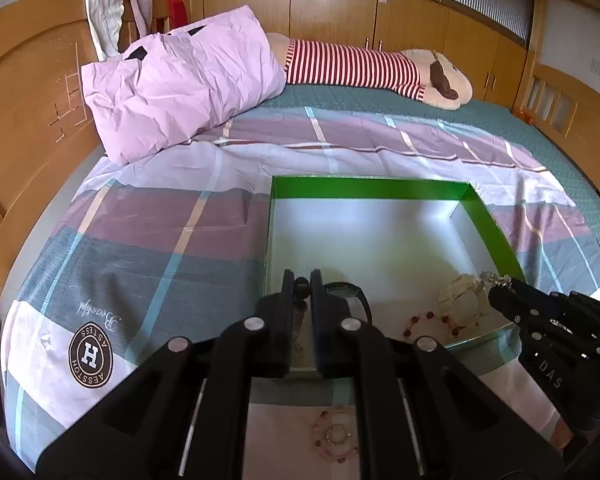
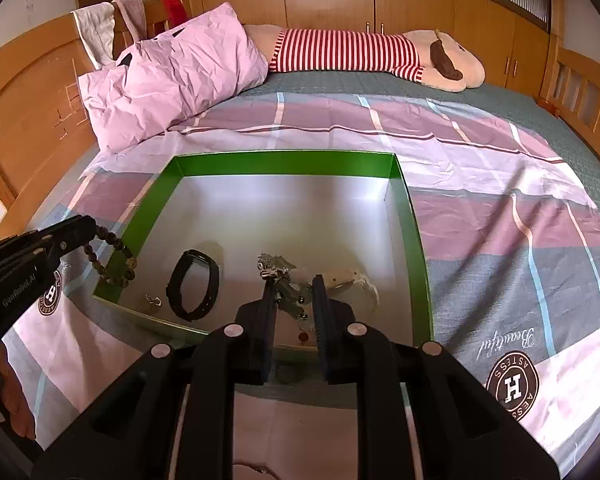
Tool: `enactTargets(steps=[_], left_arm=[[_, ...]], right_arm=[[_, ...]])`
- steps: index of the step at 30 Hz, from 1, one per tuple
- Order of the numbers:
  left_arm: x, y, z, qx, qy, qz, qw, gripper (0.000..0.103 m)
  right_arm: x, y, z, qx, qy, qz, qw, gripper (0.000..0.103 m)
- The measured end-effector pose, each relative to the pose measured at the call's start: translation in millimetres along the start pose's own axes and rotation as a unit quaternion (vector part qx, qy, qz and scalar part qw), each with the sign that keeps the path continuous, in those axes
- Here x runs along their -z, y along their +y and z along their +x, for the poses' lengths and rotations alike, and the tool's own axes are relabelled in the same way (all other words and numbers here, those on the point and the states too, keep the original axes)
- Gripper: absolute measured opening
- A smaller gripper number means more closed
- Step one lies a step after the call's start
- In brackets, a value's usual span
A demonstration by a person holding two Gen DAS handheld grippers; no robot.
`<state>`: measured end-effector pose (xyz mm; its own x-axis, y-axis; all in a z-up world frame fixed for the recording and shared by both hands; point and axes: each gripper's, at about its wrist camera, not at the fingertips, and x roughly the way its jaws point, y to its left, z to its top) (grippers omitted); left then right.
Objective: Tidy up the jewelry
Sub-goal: 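Carry the brown bracelet with left while right carries the green charm into the box, release, then reach left toward the pink bead bracelet while right reaches toward the silver bangle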
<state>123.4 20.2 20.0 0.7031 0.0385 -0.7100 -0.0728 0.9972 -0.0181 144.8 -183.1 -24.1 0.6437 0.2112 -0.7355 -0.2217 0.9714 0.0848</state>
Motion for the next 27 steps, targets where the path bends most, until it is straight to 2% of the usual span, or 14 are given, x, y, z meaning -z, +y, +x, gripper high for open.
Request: enactTargets(steps=[2,3,4,5,6,9,11,13,18,22,24,27], left_arm=[[1.4,-1.9,2.7,-0.001,0.005,0.004,1.0,0.01],[1.8,-2.5,3.6,-0.001,0.007,0.005,1.0,0.014],[2.8,-3.4,5.3,0.002,0.012,0.006,0.9999,0.027],[3.3,-3.4,6.0,0.004,0.014,0.004,0.9999,0.035],[3.7,-2.9,5.9,0.008,0.014,0.001,0.9999,0.043],[3.2,-0.5,3.0,0.022,0.022,-0.005,0.9995,0.043],[1.6,6.8,-4.8,0.044,0.031,-0.019,0.9984,0.048],[3.9,12.2,-11.8,0.059,0.04,-0.025,0.9971,0.061],[32.5,7.3,-15.7,0.064,0.085,0.011,0.9942,0.062],[56.6,3.9,4.6,0.061,0.144,0.038,0.987,0.062],[61.9,9.2,17.4,0.057,0.167,0.029,0.9839,0.062],[67.2,18.3,35.4,0.063,0.201,0.002,0.9776,0.059]], right_arm=[[0.4,-2.9,2.2,0.004,0.006,0.008,1.0,0.018],[0.5,-5.2,3.8,0.007,0.011,0.015,1.0,0.019],[0.3,-7.0,5.0,0.009,0.014,0.019,1.0,0.027],[0.3,-10.0,5.6,0.009,0.018,0.028,0.999,0.039],[0.1,-12.9,4.3,0.006,0.018,0.037,0.999,0.044],[-1.2,-14.4,-6.2,-0.004,0.013,0.046,0.999,0.045],[0.1,-11.0,-15.2,-0.016,0.015,0.044,0.999,0.045],[7.1,-2.0,-23.2,-0.041,0.029,0.033,0.998,0.045],[35.7,26.3,-17.6,-0.056,0.084,-0.025,0.995,0.045],[65.4,25.6,-0.4,-0.059,0.15,-0.017,0.987,0.045],[79.4,21.6,3.3,-0.05,0.167,-0.019,0.984,0.045],[89.5,19.9,7.3,-0.031,0.171,-0.032,0.984,0.045]])
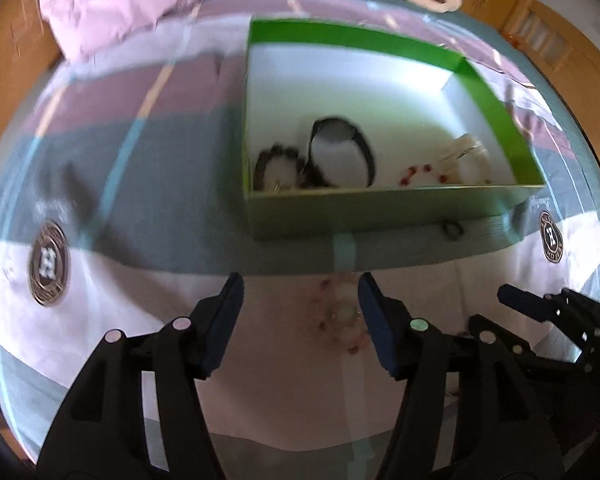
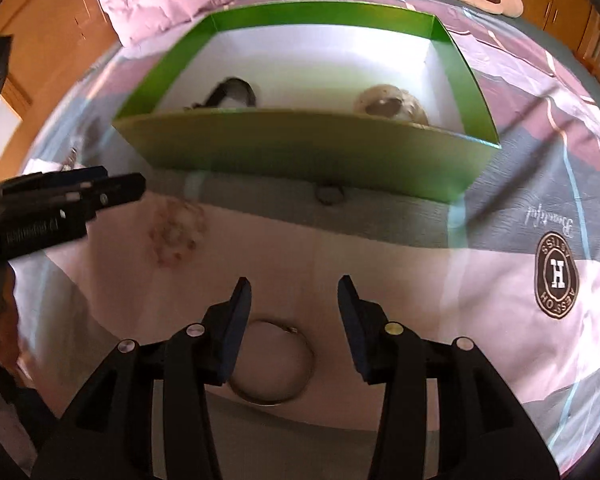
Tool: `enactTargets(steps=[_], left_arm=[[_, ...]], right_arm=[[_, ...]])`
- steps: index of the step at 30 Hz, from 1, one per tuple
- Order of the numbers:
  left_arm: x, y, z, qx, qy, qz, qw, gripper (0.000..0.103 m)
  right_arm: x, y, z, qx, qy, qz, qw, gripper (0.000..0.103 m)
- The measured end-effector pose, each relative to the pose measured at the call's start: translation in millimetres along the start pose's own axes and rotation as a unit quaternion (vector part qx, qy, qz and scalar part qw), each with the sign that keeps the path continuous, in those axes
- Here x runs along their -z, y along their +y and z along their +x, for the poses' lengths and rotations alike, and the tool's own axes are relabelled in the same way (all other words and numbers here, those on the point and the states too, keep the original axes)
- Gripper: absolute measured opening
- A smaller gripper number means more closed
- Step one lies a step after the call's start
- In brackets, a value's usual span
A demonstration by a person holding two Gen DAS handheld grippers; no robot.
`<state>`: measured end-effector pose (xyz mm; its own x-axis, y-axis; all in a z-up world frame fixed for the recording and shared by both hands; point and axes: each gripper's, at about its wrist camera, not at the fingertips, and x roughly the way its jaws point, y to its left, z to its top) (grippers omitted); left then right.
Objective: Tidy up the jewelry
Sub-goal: 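Reach left toward the pink bead bracelet while right reaches toward the silver bangle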
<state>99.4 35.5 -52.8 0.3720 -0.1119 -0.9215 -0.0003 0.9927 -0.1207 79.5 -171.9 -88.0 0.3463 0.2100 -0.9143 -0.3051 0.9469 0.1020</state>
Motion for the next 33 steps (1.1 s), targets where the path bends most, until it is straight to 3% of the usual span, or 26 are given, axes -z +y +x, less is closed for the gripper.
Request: enactTargets(steps=[4,14,15,16,17,18,23,33], left_arm=[[3.8,-0.2,22.4,-0.019,0.037,0.004,0.9991,0.05],[4.5,-11.4,40.3,-0.051,0.043,0.027,0.9974,0.052],[4.9,-14.4,40.5,-0.053,0.04,0.033,0.9972,0.046],[4.7,-17.2,40.1,-0.044,0.039,0.036,0.9976,0.027],[4.3,-20.1,38.5,-0.027,0.041,0.038,0.998,0.014],[4.2,-21.9,36.0,-0.017,0.043,0.039,0.9982,0.008],[6.9,-21.3,29.2,0.02,0.052,0.037,0.9978,0.008],[8.8,-26.4,37.8,-0.005,0.058,0.044,0.9973,0.014]], right_arm=[[0.3,-5.5,0.9,0.002,0.006,0.006,1.0,0.045],[-0.3,-3.6,1.5,-0.004,0.012,-0.005,1.0,0.045],[0.1,-3.4,1.8,-0.004,0.013,-0.006,1.0,0.045],[0.2,-3.9,2.4,-0.003,0.014,-0.006,1.0,0.045],[0.0,-4.0,3.0,-0.002,0.015,-0.006,1.0,0.045],[-0.1,-4.0,3.8,-0.002,0.018,-0.006,1.0,0.045],[1.9,2.6,15.6,0.009,0.056,-0.049,0.997,0.045],[5.0,5.1,29.5,0.026,0.07,-0.069,0.995,0.045]])
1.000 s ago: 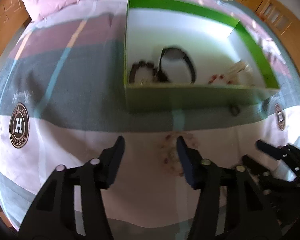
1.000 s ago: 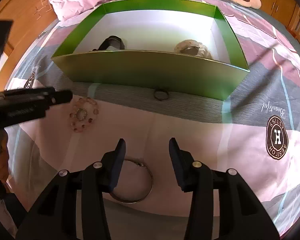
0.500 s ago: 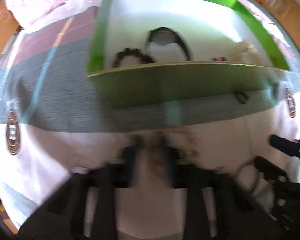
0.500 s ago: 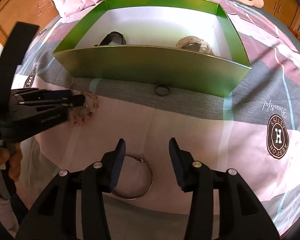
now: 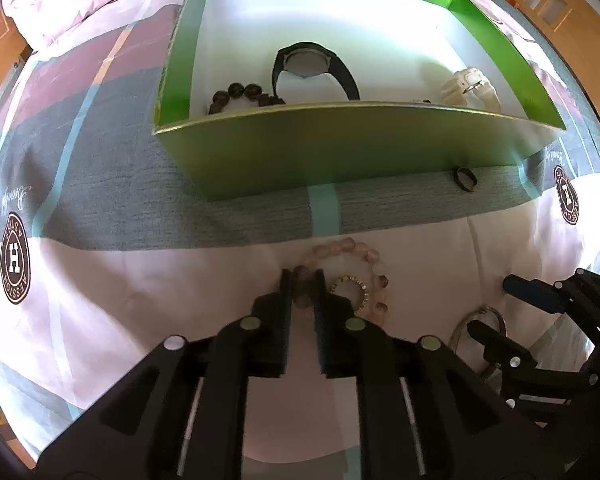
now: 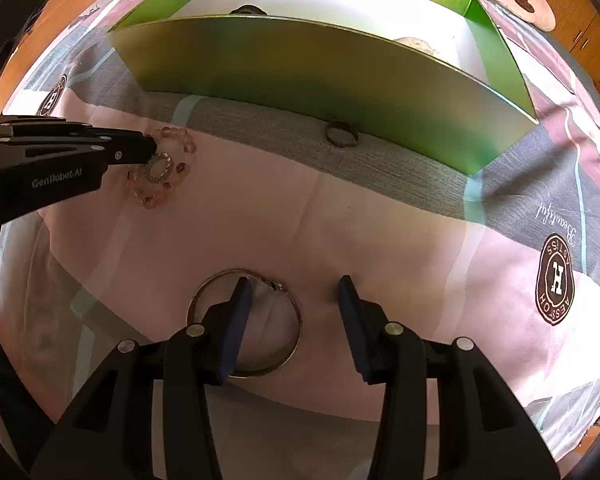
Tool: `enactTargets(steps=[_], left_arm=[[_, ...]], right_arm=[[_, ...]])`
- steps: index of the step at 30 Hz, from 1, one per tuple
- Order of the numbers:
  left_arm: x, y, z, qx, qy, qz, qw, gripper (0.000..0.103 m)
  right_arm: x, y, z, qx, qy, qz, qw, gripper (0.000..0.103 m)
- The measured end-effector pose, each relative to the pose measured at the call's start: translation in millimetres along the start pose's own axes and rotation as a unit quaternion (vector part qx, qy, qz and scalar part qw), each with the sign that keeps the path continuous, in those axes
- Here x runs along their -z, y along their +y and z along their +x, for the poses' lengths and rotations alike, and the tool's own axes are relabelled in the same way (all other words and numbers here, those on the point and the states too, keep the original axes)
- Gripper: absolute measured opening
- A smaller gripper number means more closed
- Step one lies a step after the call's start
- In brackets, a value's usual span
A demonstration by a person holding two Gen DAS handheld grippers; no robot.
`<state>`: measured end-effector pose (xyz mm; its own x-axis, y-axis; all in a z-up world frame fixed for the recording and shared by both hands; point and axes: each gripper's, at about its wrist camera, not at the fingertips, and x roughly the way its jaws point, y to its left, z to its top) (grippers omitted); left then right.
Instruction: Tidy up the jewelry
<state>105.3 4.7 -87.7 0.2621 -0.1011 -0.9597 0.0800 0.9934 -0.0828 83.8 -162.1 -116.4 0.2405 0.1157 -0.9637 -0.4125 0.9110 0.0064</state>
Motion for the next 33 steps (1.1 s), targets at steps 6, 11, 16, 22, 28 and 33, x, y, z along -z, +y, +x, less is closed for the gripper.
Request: enactTargets(steps=[6,11,16,22,28,33], left_arm=[[1.1,-21.7,6.9,-0.02,-0.004,0.019,0.9996,0.034],[-0.1,-47.0,20.7,-0.053,-0.008,0.046,0.9975,0.056],[4.0,-50.3,22.4,-0.043,-0.007,0.04,0.9983,0.054],[8.2,-37.8,15.8,-0.034,-0.012,0.04,0.9986,0.028],[4.7,-31.7,7.3,-0.025,-0.015,0.028,0.9992,0.009],[0.5,-18.0,-16.3,0.006,-0.042,0.011,0.999,0.008]], right_arm=[[0.0,3.1,2.7,0.011,-0.006,-0.009,1.0,0.045],[5.6,9.6,4.5,0.013,-0.013,-0.005,1.0,0.045],[6.3,22.5,4.3,0.02,-0.016,-0.022,0.999,0.036],[7.1,36.0,5.1,0.02,-0.021,-0.034,0.999,0.025],[11.0,39.6,2.3,0.017,-0.027,-0.037,0.999,0.016],[11.8,39.4,-9.0,0.001,-0.041,-0.024,0.999,0.007]])
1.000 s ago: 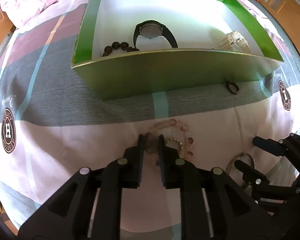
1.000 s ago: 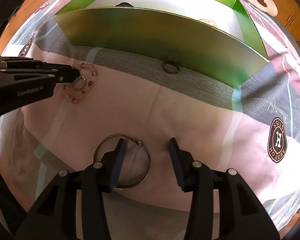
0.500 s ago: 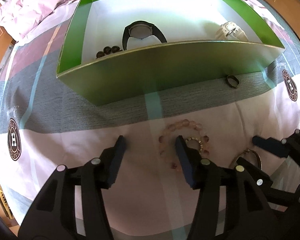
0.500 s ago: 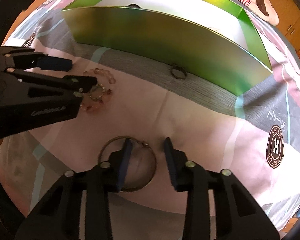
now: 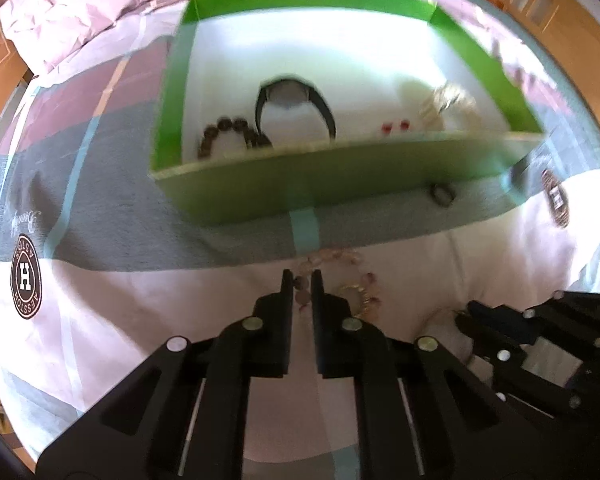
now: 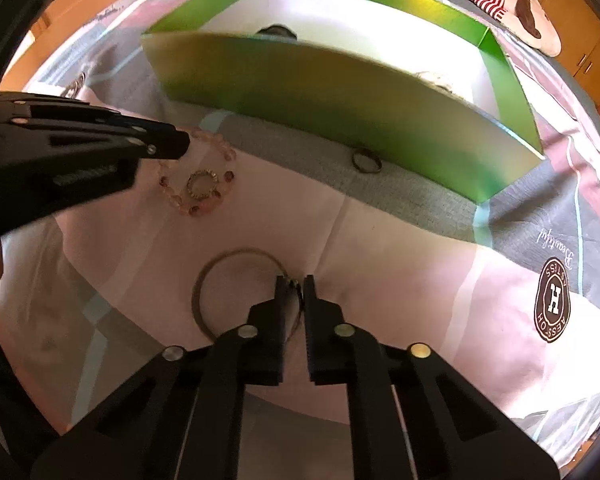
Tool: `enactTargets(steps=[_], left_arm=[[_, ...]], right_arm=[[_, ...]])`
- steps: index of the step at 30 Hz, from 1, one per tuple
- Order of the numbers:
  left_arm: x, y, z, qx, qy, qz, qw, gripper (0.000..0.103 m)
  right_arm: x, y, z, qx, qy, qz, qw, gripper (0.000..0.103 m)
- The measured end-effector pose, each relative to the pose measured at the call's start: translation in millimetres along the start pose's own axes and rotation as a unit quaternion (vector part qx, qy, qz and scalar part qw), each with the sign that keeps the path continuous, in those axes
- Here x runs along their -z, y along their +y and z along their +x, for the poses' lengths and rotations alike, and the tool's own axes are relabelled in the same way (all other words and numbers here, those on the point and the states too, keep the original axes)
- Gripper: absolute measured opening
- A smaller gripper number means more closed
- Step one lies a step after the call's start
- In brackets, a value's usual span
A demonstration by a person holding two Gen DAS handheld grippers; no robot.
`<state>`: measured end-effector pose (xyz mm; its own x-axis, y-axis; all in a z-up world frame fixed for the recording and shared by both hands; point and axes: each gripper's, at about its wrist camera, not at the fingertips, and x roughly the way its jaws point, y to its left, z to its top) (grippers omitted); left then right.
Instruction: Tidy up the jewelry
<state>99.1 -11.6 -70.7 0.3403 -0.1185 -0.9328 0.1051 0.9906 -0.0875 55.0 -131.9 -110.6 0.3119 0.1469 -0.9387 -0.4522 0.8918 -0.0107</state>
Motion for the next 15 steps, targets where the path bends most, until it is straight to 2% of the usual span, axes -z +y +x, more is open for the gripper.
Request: enactTargets(steps=[4,10,15], left_arm=[[0.0,9.3,-19.1,0.019,-0.023,-0.016,0.9994,0.008],[-5.9,25.1,-13.5,0.019,-0.017,-0.038,0.9989,0.008],[-2.4,36.9,-20.3,0.043,-0.024,-0.054,0.9973,0.008]], right_arm=[[-3.6,-0.6,-12.1,-0.011,-0.02,0.011,1.0,0.006],[-6.6,-10.0,-23.1,-0.011,-0.038,0.028,0.999,0.004],[-4.6,-14.7,-33.9,-0.009,-0.047,0.04,0.998,0.004]])
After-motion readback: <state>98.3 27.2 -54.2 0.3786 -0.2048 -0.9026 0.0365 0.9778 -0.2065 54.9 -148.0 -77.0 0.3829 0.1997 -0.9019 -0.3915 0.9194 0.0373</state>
